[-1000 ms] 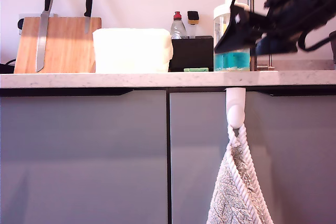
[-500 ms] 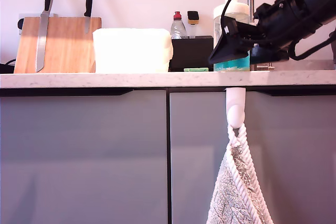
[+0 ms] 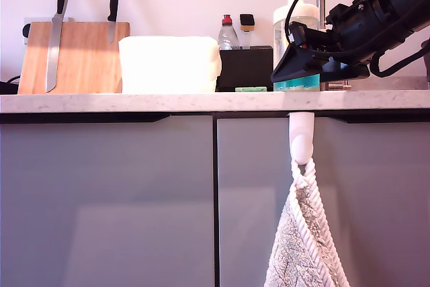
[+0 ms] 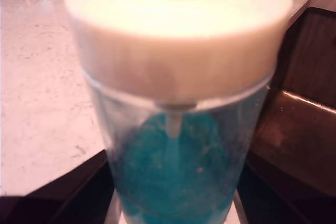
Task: Press the soap dispenser from the top, so some soap is dispensed
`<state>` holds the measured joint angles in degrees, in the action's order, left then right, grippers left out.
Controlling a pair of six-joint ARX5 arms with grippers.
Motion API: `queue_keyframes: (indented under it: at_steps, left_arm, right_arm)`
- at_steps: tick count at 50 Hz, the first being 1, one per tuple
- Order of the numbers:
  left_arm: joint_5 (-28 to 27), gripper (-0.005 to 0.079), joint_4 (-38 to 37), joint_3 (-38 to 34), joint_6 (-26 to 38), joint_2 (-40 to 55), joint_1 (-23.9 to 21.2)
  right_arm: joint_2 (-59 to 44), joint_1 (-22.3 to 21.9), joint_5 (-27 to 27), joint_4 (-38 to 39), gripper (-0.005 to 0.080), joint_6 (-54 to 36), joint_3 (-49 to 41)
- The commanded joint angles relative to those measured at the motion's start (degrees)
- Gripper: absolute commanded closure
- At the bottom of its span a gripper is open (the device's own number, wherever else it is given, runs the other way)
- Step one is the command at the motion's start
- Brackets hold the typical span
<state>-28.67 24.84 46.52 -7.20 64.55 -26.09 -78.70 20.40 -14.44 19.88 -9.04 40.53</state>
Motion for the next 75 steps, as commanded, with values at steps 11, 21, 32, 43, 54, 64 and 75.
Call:
queue_keyframes:
  at_steps: [11, 21, 32, 43, 54, 64, 75]
  left_arm:
    - [-1.0, 0.0748, -3.5, 15.7, 6.2, 15.6, -6.3]
    - [-0.9, 0.0748, -5.7, 24.5, 7.9, 23.8, -9.0]
    - [-1.0, 0.0748, -12.2, 34.1, 11.2, 30.8, -11.1]
    - [-3.9, 0.0748, -20.3, 42.8, 12.2, 36.3, -11.6]
    - [-6.5, 0.0748, -23.8, 45.9, 13.6, 38.1, -11.6]
    - [-6.9, 0.0748, -26.2, 45.9, 16.1, 38.1, -12.5]
    - [-6.5, 0.0749, -26.9, 45.9, 17.7, 38.1, -13.5]
  right_arm:
    - [-0.3, 0.5, 0.0, 0.5, 0.0372, 0.0, 0.6]
    - [-0.3, 0.5, 0.0, 0.5, 0.0372, 0.0, 0.6]
    - [-0.3, 0.5, 0.0, 0.5, 0.0372, 0.0, 0.6]
    - [-0.3, 0.5, 0.0, 0.5, 0.0372, 0.0, 0.6]
    - [-0.3, 0.5, 0.0, 0.5, 0.0372, 0.0, 0.6]
    - [-0.3, 0.5, 0.0, 0.5, 0.0373, -0.4, 0.6]
    - [-0.3, 0.5, 0.0, 0.5, 0.0373, -1.3, 0.6]
